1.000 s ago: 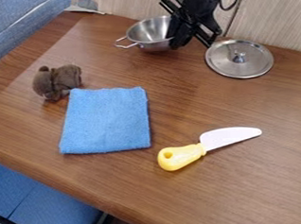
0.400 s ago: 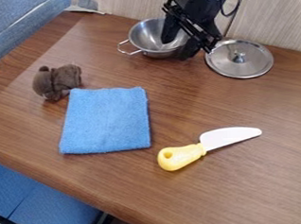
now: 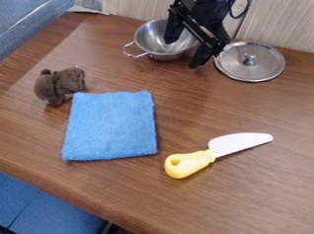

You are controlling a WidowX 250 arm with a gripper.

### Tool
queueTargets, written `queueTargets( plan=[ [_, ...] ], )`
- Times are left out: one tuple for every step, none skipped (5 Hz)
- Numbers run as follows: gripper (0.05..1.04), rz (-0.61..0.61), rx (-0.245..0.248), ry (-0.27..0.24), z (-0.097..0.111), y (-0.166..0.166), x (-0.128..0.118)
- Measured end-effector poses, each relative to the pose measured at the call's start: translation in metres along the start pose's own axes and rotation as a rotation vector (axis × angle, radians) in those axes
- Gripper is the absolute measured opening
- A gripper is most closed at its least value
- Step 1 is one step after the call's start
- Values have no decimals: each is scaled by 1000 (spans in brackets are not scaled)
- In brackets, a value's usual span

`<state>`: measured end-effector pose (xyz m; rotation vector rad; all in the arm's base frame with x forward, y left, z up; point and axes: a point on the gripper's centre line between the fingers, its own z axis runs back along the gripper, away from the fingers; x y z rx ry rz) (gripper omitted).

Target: Move the pot to the top of the table next to the left side of the lid

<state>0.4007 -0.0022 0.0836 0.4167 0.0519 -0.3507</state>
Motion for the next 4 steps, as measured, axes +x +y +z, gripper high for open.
queueTargets(
  plan=[
    [1001, 11, 19, -48, 18, 1, -4],
    [1001, 16, 37, -72, 30, -1, -11],
    [1001, -5, 104, -36, 54, -1, -13],
    [1001, -8, 107, -30, 54, -1, -14]
  ],
)
